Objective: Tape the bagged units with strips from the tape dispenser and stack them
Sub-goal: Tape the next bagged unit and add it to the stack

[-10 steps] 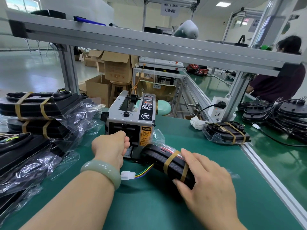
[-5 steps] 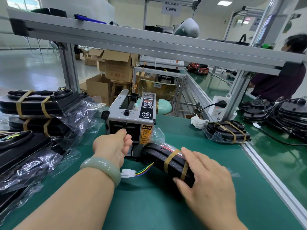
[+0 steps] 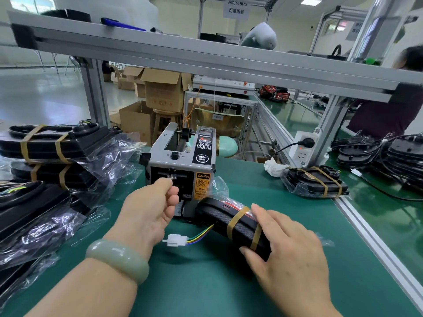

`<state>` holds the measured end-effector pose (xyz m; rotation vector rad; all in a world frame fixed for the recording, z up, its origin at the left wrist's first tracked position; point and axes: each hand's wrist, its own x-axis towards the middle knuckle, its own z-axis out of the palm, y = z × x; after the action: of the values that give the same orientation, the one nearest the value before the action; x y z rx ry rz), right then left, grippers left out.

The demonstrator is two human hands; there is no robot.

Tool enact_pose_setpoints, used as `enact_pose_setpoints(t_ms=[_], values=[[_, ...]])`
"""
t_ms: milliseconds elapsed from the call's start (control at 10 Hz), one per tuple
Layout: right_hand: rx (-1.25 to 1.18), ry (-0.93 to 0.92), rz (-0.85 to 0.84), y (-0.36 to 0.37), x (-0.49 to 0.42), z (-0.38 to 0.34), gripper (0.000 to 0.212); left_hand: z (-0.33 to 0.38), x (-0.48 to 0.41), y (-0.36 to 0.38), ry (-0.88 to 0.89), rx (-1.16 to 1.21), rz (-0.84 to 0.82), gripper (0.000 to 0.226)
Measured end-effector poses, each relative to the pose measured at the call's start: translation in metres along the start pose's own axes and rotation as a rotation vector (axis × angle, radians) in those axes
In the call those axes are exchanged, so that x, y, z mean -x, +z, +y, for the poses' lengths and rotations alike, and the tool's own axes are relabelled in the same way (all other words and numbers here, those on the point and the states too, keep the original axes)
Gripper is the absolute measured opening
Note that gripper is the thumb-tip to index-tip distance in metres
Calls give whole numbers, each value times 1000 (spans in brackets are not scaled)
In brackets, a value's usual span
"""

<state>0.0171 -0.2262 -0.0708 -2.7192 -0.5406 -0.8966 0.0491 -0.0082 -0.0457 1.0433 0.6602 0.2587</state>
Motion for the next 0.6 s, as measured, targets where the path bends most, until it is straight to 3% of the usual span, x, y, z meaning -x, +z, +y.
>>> enact_pose_setpoints(t_ms=[200, 300, 500, 600], values=[[-6, -4, -10, -2, 0, -1, 85, -12, 36, -16, 19, 18, -350, 16], [-6, -8, -13, -2, 0, -2, 85, -21, 45, -17, 85, -95, -403, 19], [-1, -10, -22, -3, 1, -2, 84, -40, 49, -5, 341, -309, -250, 24], [7, -11, -29, -3, 1, -3, 85, -44, 49, 2, 402, -318, -281, 25]])
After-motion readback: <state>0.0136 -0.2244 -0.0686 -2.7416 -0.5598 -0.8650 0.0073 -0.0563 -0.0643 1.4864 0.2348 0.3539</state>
